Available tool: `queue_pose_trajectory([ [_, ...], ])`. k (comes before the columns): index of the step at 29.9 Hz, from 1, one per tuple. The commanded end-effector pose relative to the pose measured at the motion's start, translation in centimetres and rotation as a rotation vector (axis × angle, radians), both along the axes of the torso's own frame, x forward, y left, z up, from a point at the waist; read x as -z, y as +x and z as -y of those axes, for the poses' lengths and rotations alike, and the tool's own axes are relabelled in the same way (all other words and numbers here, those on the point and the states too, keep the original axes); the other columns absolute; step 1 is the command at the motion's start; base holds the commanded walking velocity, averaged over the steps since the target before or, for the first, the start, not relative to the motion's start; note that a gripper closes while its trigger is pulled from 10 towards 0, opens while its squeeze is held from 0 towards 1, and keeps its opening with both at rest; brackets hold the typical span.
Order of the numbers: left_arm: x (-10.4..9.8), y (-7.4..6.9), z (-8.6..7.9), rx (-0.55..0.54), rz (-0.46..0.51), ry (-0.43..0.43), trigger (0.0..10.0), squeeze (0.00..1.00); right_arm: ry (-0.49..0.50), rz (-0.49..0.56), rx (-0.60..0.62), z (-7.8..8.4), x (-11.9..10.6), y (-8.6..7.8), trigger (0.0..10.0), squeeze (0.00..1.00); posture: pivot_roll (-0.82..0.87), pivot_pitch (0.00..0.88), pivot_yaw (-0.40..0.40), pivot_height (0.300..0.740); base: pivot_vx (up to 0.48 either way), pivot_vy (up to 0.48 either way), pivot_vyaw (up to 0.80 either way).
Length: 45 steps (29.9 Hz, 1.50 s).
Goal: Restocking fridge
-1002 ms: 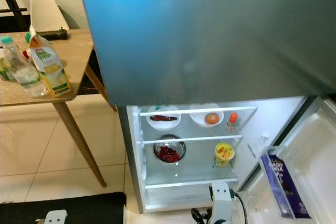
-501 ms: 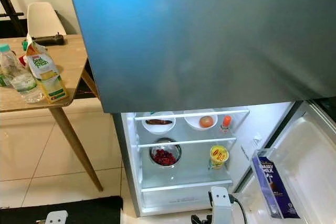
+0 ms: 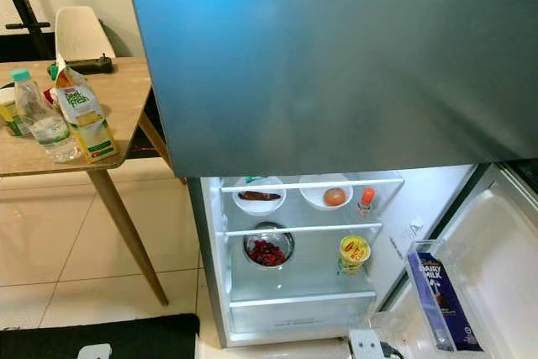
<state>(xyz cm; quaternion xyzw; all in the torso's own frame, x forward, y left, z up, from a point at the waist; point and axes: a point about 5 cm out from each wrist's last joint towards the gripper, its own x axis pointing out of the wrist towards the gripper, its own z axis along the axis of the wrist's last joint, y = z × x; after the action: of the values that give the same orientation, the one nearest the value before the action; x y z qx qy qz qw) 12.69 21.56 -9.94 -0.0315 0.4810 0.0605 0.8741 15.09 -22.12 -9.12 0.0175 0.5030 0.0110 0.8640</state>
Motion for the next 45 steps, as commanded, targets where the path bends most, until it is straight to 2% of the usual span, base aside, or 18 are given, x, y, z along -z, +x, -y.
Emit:
queue_pose_trajectory([
  [1, 0.32, -0.48, 0.62, -0.006, -0.029, -0.016, 10.0, 0.00, -0.006, -0.006, 0.001, 0.17, -0.01, -0.04, 10.0, 0.00, -0.04, 0.000, -0.036, 0.740, 0.000, 0.000, 0.00],
  [14, 0.42, -0.55, 0.82, 0.010, -0.050, -0.013, 10.0, 0.00, -0.037, -0.003, -0.016, 0.73, -0.34, 0.54, 10.0, 0.00, -0.05, 0.000, -0.039, 0.740, -0.220, 0.000, 0.00],
  [30, 0.54, -0.94, 0.81, 0.013, -0.063, -0.010, 10.0, 0.00, -0.034, -0.025, -0.013, 0.49, 0.03, -0.25, 10.0, 0.00, -0.05, 0.000, -0.030, 0.740, -0.335, 0.000, 0.00],
  [45, 0.56, -0.97, 0.84, 0.010, -0.064, -0.012, 10.0, 0.00, -0.029, -0.022, -0.009, 0.41, 0.01, -0.15, 10.0, 0.00, -0.05, 0.000, -0.030, 0.740, -0.353, 0.000, 0.00],
])
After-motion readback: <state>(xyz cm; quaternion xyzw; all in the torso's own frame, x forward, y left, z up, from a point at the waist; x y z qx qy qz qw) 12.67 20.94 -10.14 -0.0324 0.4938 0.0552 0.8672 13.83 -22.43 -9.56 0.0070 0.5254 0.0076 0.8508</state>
